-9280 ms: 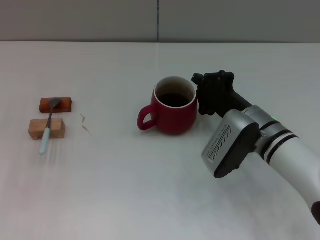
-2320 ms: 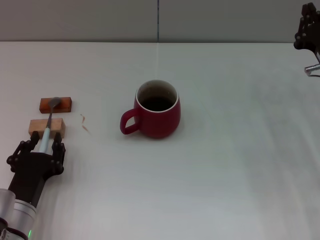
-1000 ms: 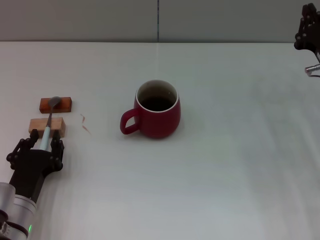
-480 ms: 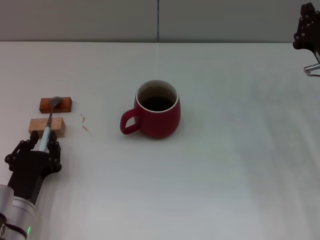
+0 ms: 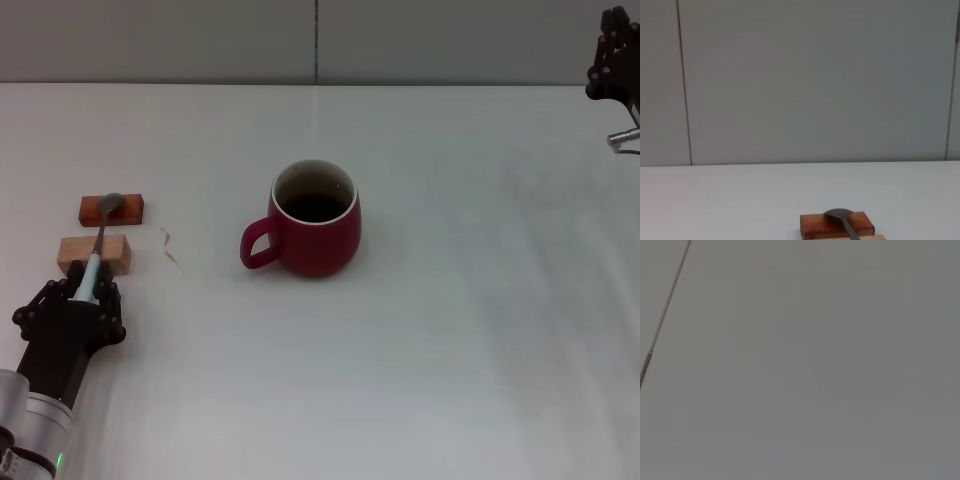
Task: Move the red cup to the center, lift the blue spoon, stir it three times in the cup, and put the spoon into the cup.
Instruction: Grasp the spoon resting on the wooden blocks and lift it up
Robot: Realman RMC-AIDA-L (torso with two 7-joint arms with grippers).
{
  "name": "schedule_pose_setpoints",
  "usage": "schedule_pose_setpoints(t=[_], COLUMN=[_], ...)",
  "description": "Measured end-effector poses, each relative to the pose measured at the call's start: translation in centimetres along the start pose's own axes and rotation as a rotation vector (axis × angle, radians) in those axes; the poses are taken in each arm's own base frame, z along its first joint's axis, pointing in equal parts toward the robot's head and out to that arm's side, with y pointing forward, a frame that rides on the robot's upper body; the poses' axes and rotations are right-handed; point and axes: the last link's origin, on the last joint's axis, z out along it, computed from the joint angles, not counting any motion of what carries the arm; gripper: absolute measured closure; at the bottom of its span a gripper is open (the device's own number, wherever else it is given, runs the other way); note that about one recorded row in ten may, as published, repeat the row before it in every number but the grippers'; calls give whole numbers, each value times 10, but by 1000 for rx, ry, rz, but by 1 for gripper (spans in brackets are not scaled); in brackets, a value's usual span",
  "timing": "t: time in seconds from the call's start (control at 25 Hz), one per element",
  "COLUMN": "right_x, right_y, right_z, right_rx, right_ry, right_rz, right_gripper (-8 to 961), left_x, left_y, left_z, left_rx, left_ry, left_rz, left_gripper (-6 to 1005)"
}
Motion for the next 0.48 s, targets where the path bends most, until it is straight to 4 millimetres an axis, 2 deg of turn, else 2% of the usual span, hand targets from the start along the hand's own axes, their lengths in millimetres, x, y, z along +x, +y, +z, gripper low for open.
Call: schedule_pose_setpoints(t=[0.48], right_x=[1], right_y=[-1], right_z=[-1], right_rx=[3], right_ry=[0], right_rz=[-2], right_gripper=[924], left_x=[-1], left_y=[0], left_z=[0], left_rx=[-1], left_ry=[-3], left_rz=[0], left_gripper=[751])
